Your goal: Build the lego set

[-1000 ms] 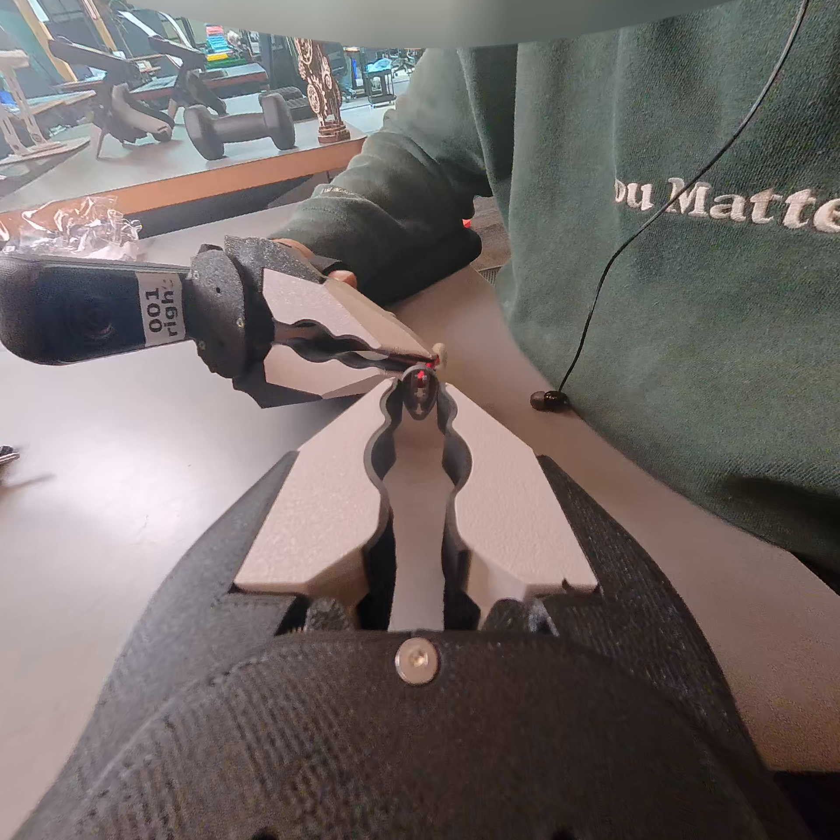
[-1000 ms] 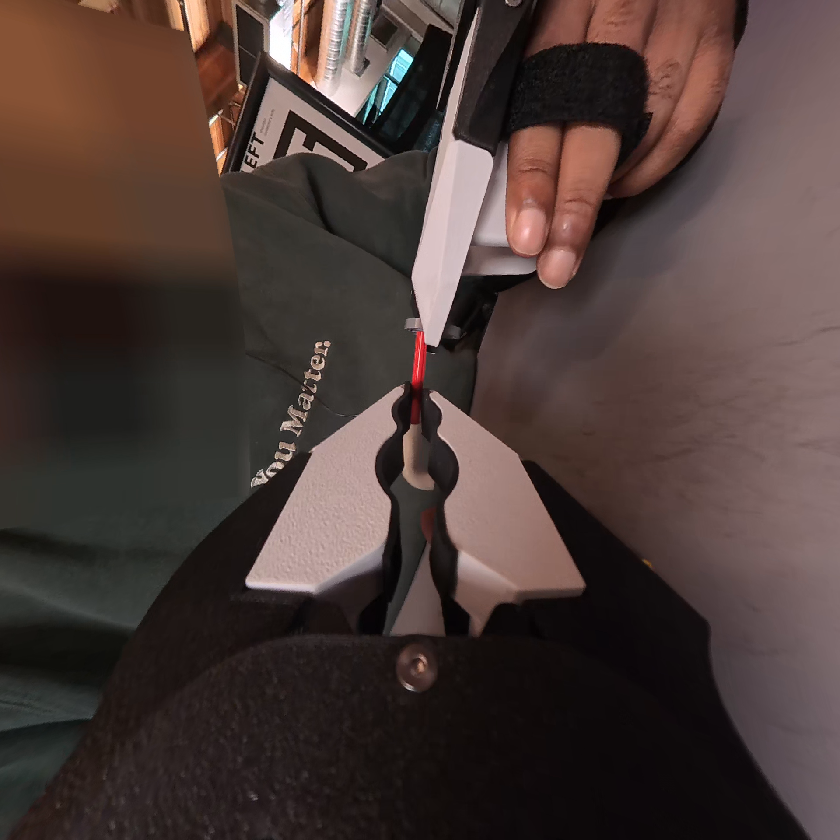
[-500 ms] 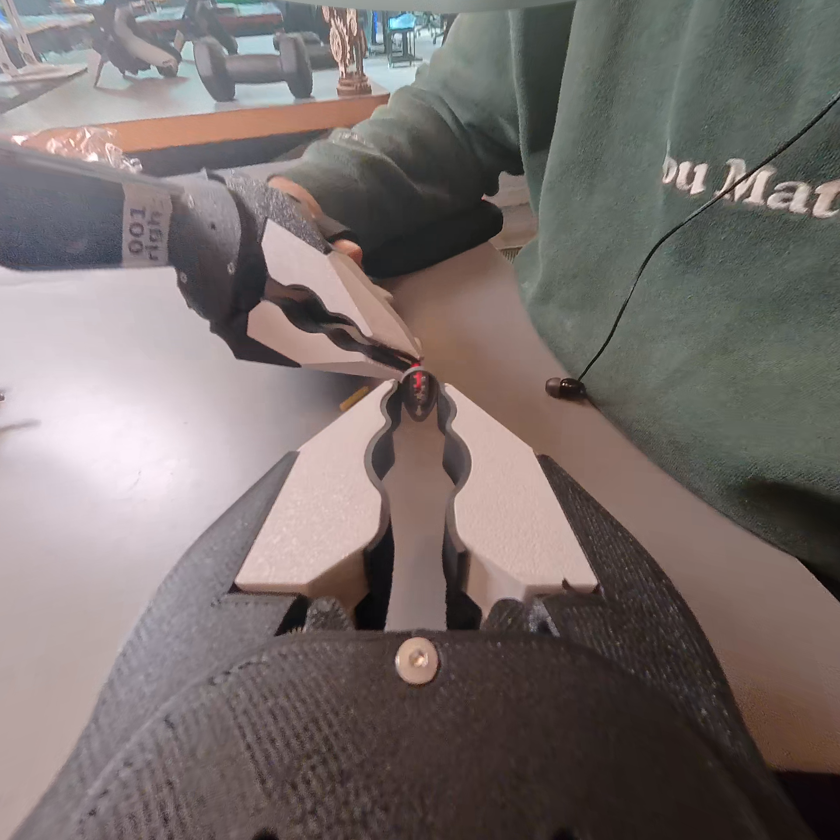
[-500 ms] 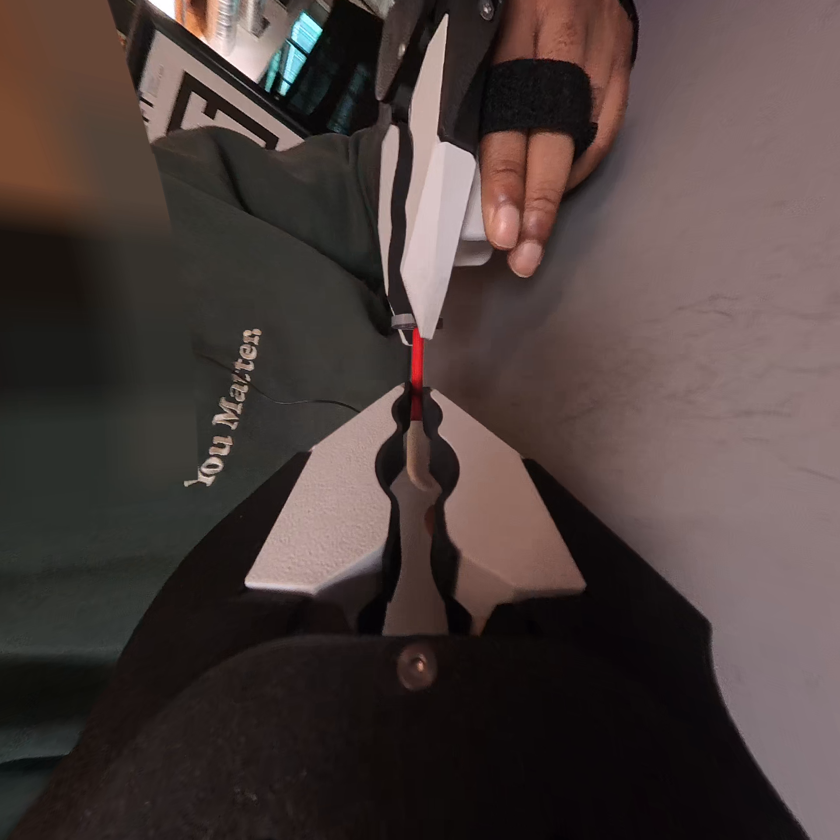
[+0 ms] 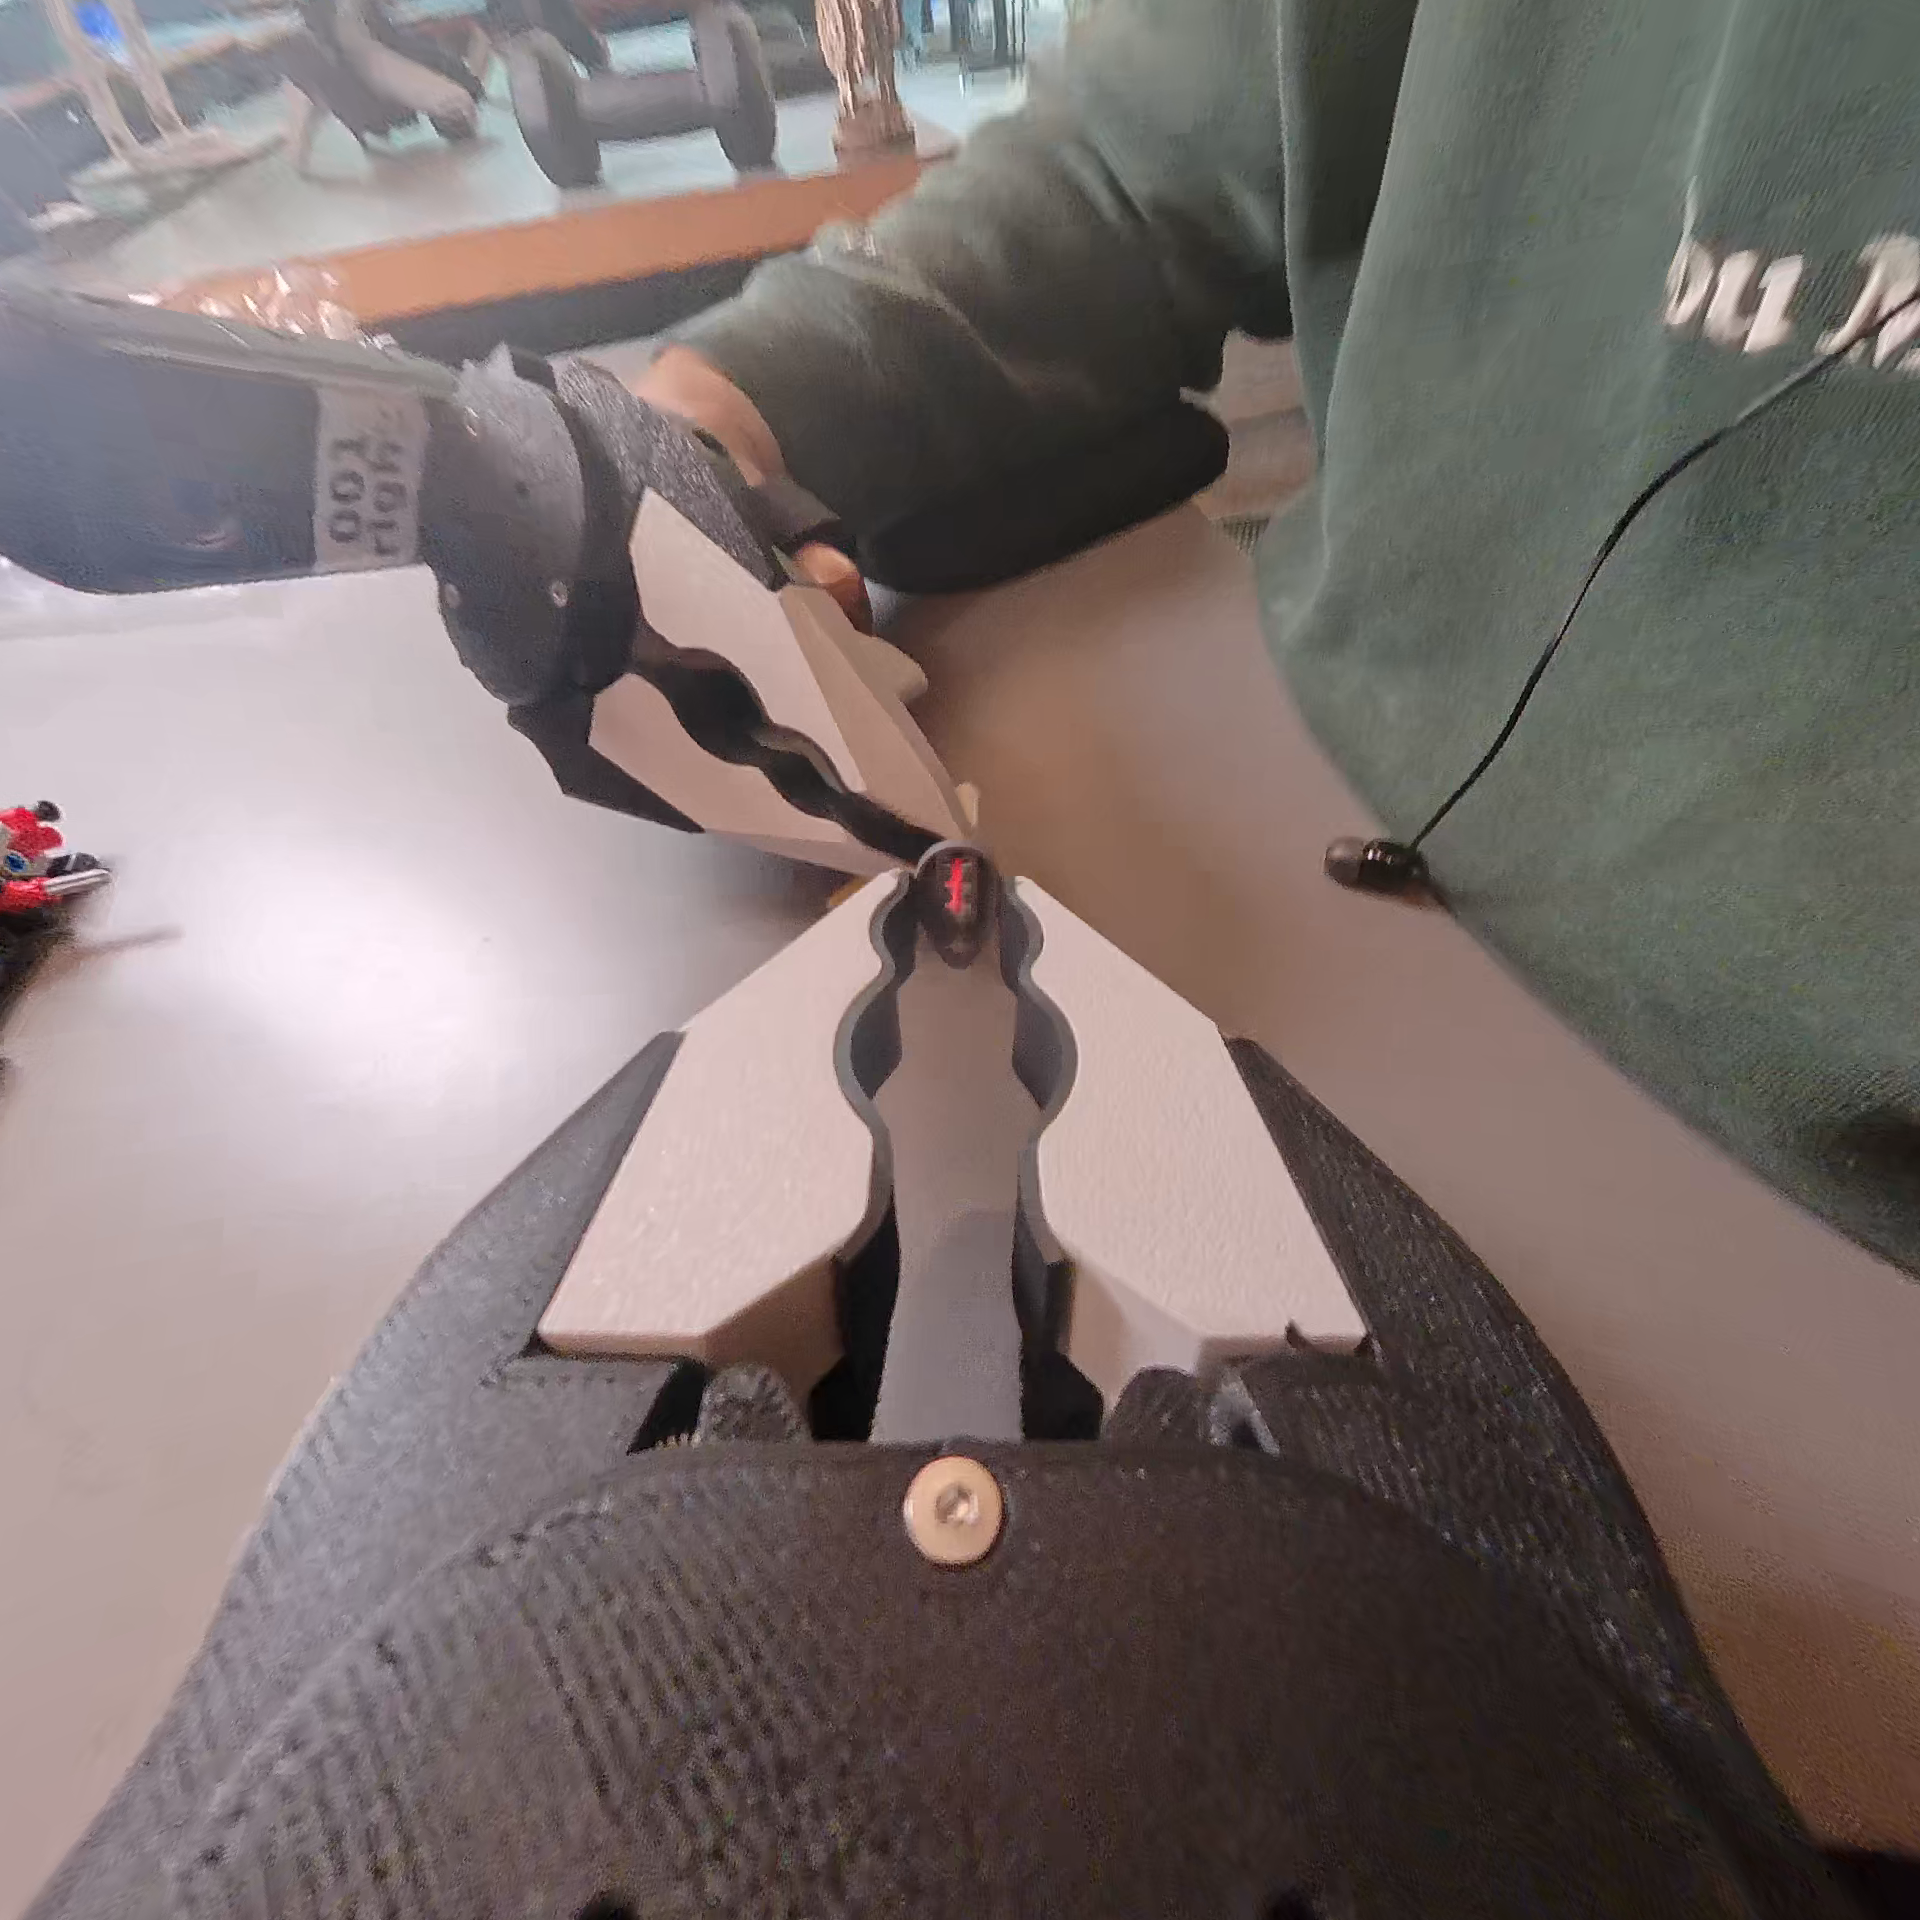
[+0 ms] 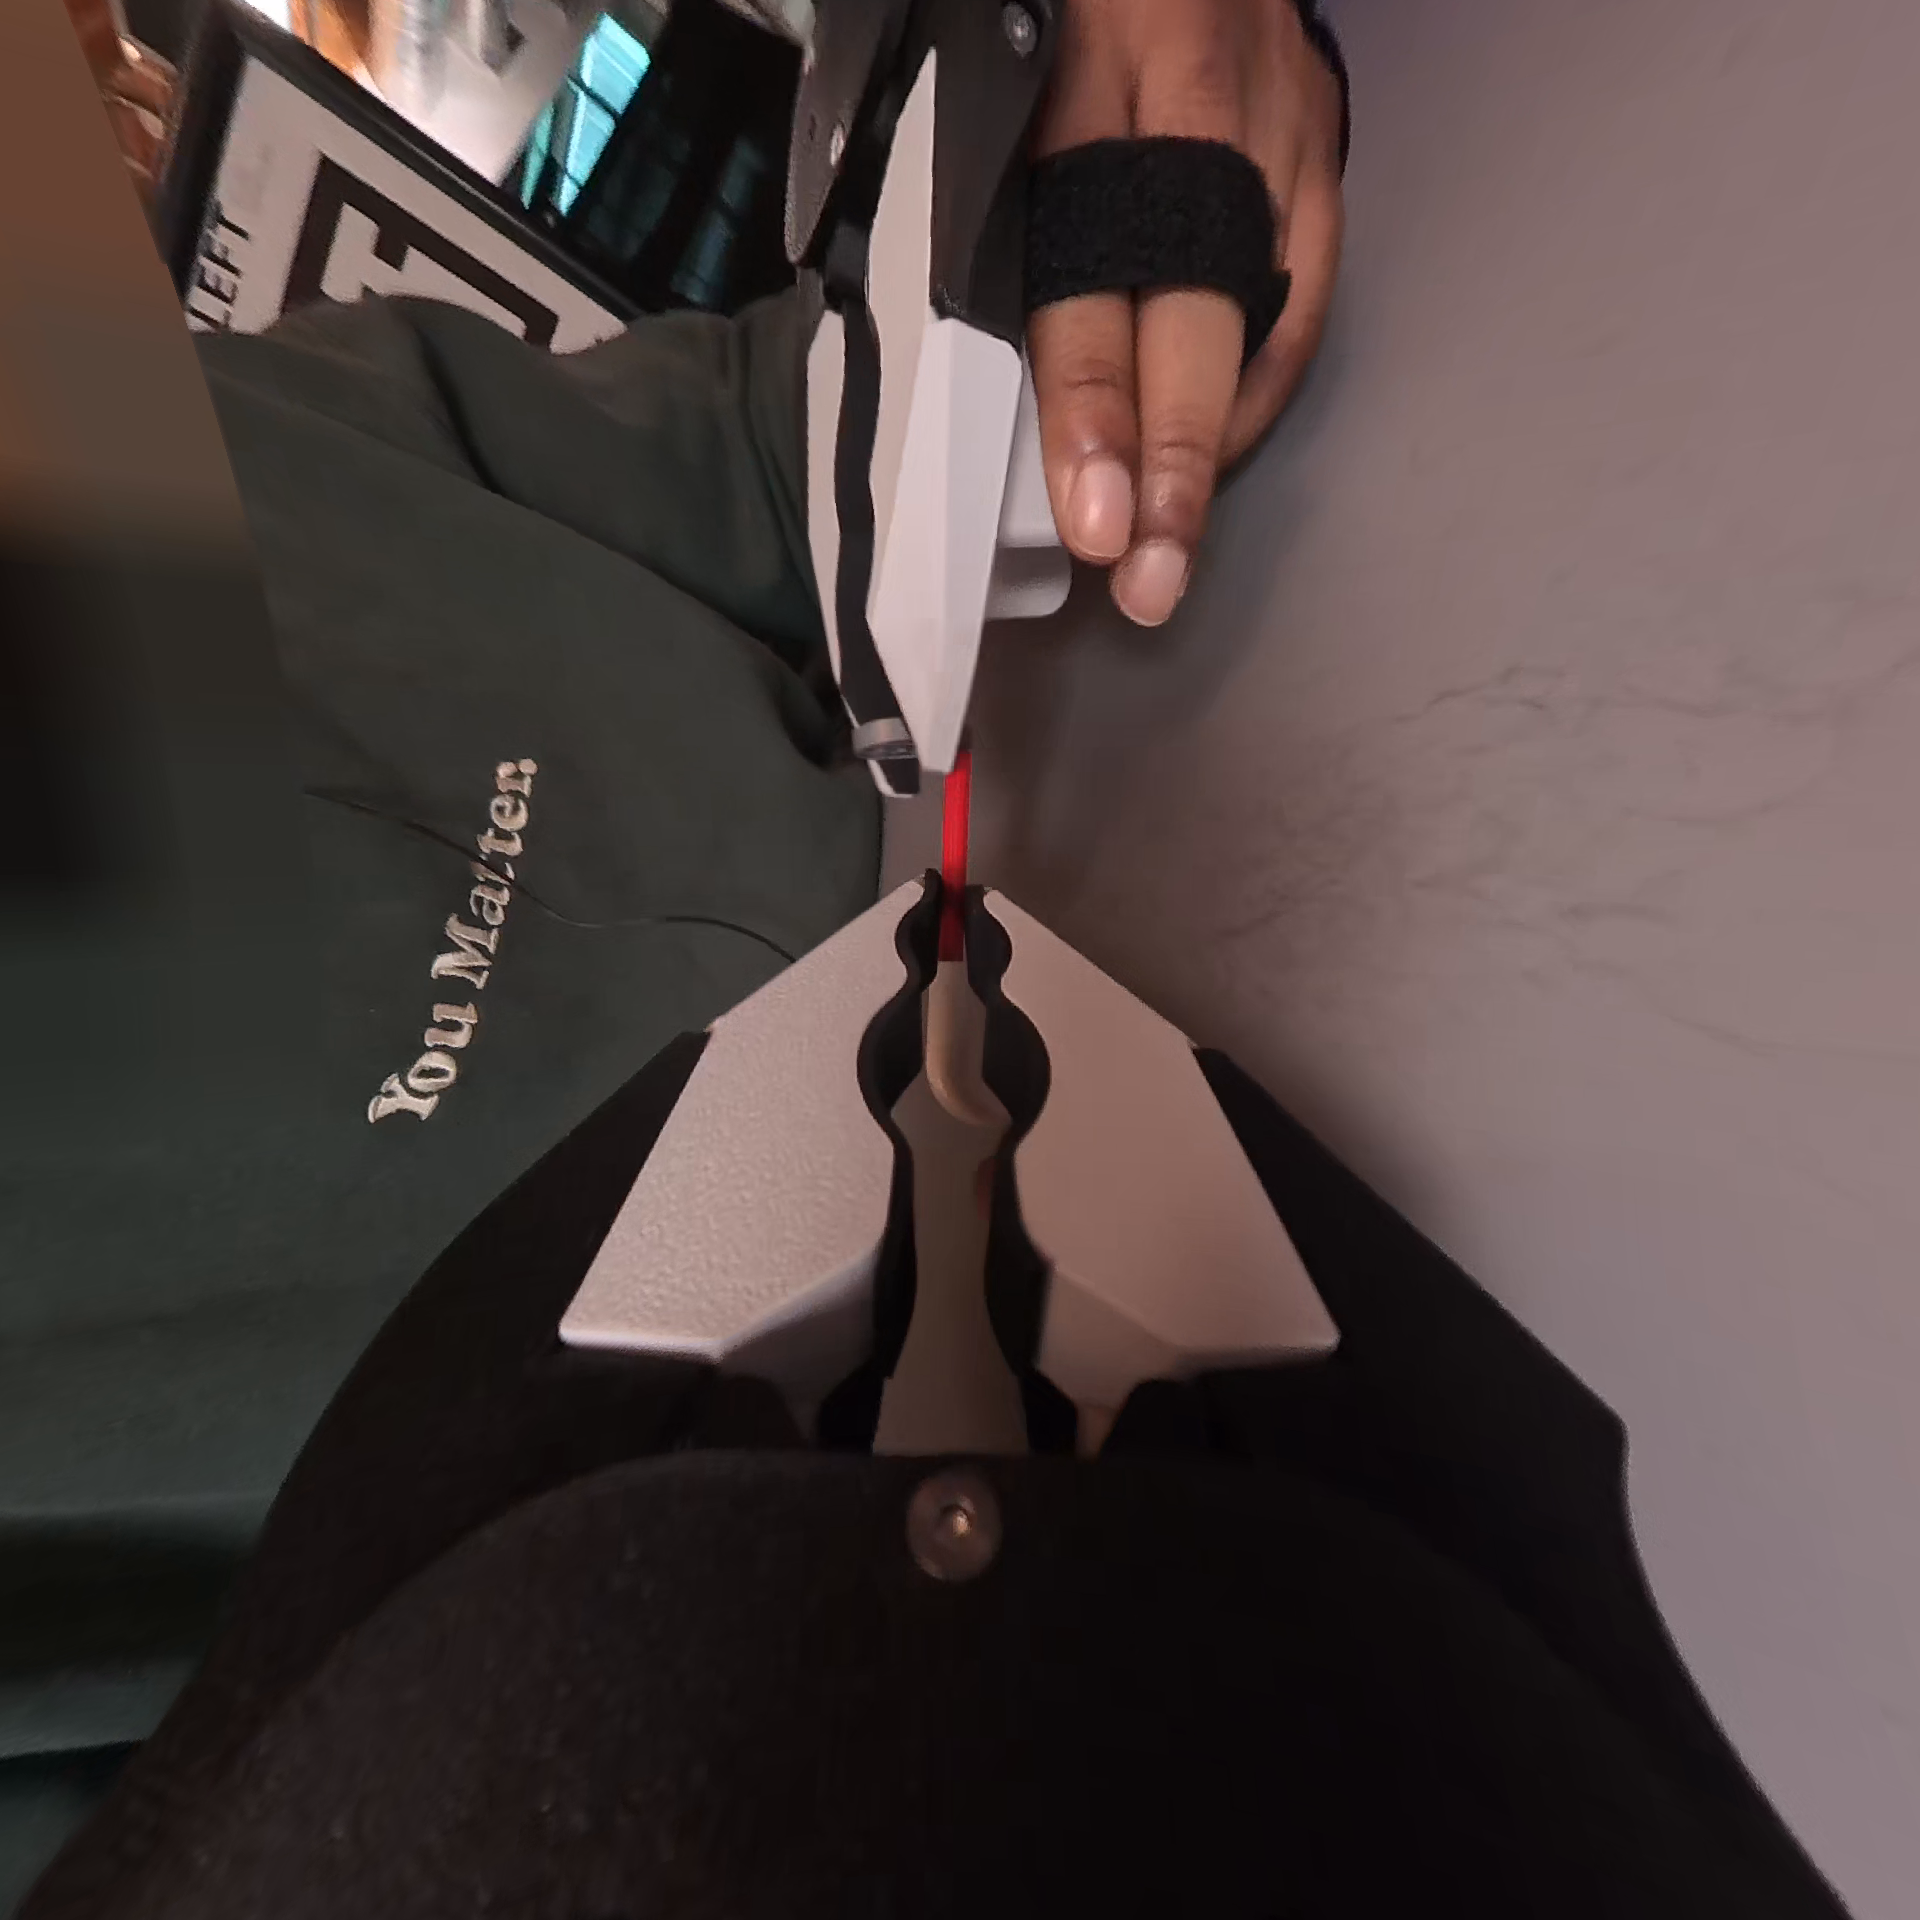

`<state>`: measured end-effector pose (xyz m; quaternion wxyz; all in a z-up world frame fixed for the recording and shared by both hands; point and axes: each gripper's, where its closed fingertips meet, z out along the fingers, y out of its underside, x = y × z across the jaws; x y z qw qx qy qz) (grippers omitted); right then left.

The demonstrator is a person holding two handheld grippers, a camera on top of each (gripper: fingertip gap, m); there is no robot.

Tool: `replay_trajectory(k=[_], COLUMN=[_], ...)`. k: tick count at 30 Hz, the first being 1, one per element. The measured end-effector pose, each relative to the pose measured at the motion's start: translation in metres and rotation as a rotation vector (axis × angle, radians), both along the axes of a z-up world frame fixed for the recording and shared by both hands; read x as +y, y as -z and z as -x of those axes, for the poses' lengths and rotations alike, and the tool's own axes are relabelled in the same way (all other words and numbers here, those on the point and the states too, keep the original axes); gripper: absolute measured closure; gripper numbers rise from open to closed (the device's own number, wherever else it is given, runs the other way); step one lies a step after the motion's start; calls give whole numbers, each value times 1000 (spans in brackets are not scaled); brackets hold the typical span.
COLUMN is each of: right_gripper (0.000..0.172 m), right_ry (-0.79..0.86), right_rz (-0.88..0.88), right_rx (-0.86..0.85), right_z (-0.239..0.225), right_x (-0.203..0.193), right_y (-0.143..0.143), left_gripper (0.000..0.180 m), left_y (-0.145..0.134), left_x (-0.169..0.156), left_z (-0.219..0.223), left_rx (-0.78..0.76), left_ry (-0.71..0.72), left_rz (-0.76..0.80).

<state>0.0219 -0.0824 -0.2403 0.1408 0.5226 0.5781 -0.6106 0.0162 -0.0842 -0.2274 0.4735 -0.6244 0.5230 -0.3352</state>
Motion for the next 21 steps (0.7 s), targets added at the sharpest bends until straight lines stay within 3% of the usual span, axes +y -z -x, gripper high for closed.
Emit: replay_trajectory(k=[10,14,21], right_gripper=[171,171,171], right_ry=[211,299,317], right_rz=[2,79,25], right_rx=[175,201,132], right_z=[17,24,29], right_x=[42,57,59], right_y=[-28,-40,-25], left_gripper=[168,168,168], left_y=[-43,-67,-52], left_x=[34,36,42], left_z=[30,37,38], left_rx=[-287,-482,-403], left_ry=[-190,-187,-225], left_rz=[17,79,85])
